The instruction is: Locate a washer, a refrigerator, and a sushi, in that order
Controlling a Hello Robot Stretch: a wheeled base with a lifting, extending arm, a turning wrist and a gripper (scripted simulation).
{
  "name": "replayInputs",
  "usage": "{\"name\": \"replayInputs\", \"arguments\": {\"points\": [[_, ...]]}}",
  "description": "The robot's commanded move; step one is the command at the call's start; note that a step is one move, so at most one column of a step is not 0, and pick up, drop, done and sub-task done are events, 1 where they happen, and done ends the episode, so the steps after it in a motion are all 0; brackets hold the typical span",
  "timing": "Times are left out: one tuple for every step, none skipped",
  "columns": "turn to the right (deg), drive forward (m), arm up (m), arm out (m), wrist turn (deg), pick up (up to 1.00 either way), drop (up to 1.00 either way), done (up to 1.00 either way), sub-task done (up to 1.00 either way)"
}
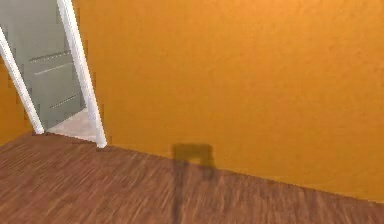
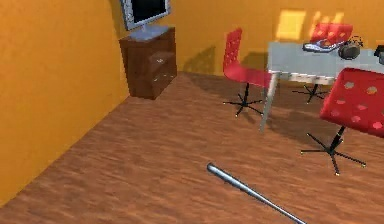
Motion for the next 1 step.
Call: {"name": "replayInputs", "arguments": {"points": [[15.0, 0.0, 0.0, 0.0, 0.0, 0.0, 0.0, 0.0, 0.0]]}}
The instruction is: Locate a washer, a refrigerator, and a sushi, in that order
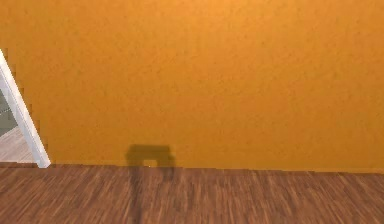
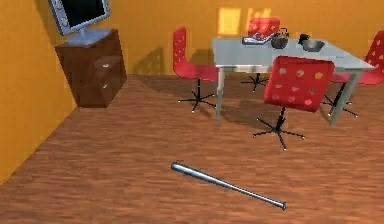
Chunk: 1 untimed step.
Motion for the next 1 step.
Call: {"name": "replayInputs", "arguments": {"points": [[3.0, 0.0, 0.0, 0.0, 0.0, 0.0, 0.0, 0.0, 0.0]]}}
